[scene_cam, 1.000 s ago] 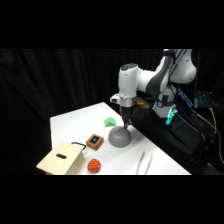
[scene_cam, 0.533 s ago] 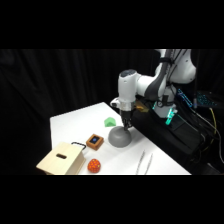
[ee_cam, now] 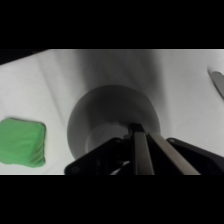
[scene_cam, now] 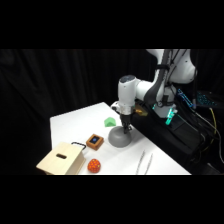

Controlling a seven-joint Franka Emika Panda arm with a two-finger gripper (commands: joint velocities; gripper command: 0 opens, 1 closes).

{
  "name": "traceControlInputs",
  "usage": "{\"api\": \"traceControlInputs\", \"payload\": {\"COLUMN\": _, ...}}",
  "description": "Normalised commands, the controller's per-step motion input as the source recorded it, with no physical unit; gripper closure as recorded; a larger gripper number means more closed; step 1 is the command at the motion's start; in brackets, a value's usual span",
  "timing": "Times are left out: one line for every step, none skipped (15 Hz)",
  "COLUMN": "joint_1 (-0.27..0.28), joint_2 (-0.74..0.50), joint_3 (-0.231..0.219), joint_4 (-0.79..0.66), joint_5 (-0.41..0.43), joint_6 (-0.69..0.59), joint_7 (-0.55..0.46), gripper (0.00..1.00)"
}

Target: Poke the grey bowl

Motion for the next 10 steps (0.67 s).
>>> {"api": "traceControlInputs", "payload": {"joint_1": 0.127, "joint_2": 0.07, "joint_3": -0.112, "joint_4": 0.0, "joint_5": -0.048, "joint_6": 0.23, "joint_7": 0.09, "gripper": 1.0}}
{"api": "traceControlInputs", "payload": {"joint_1": 0.125, "joint_2": 0.07, "joint_3": -0.111, "joint_4": 0.0, "joint_5": -0.038, "joint_6": 0.25, "joint_7": 0.08, "gripper": 1.0}}
{"api": "traceControlInputs", "payload": {"joint_1": 0.119, "joint_2": 0.07, "joint_3": -0.105, "joint_4": -0.01, "joint_5": -0.029, "joint_6": 0.24, "joint_7": 0.08, "gripper": 1.0}}
{"api": "traceControlInputs", "payload": {"joint_1": 0.117, "joint_2": 0.07, "joint_3": -0.104, "joint_4": -0.01, "joint_5": -0.03, "joint_6": 0.24, "joint_7": 0.08, "gripper": 1.0}}
{"api": "traceControlInputs", "payload": {"joint_1": 0.113, "joint_2": 0.06, "joint_3": -0.098, "joint_4": -0.01, "joint_5": -0.018, "joint_6": 0.23, "joint_7": 0.07, "gripper": 1.0}}
{"api": "traceControlInputs", "payload": {"joint_1": 0.119, "joint_2": 0.02, "joint_3": -0.106, "joint_4": -0.02, "joint_5": -0.039, "joint_6": 0.2, "joint_7": 0.08, "gripper": 1.0}}
{"api": "traceControlInputs", "payload": {"joint_1": 0.118, "joint_2": -0.01, "joint_3": -0.11, "joint_4": -0.03, "joint_5": -0.048, "joint_6": 0.16, "joint_7": 0.08, "gripper": 1.0}}
{"api": "traceControlInputs", "payload": {"joint_1": 0.113, "joint_2": -0.05, "joint_3": -0.107, "joint_4": -0.03, "joint_5": -0.052, "joint_6": 0.12, "joint_7": 0.08, "gripper": 1.0}}
{"api": "traceControlInputs", "payload": {"joint_1": 0.124, "joint_2": -0.1, "joint_3": -0.122, "joint_4": -0.04, "joint_5": -0.1, "joint_6": 0.07, "joint_7": 0.11, "gripper": 1.0}}
{"api": "traceControlInputs", "payload": {"joint_1": 0.128, "joint_2": -0.13, "joint_3": -0.127, "joint_4": -0.04, "joint_5": -0.125, "joint_6": 0.03, "joint_7": 0.13, "gripper": 1.0}}
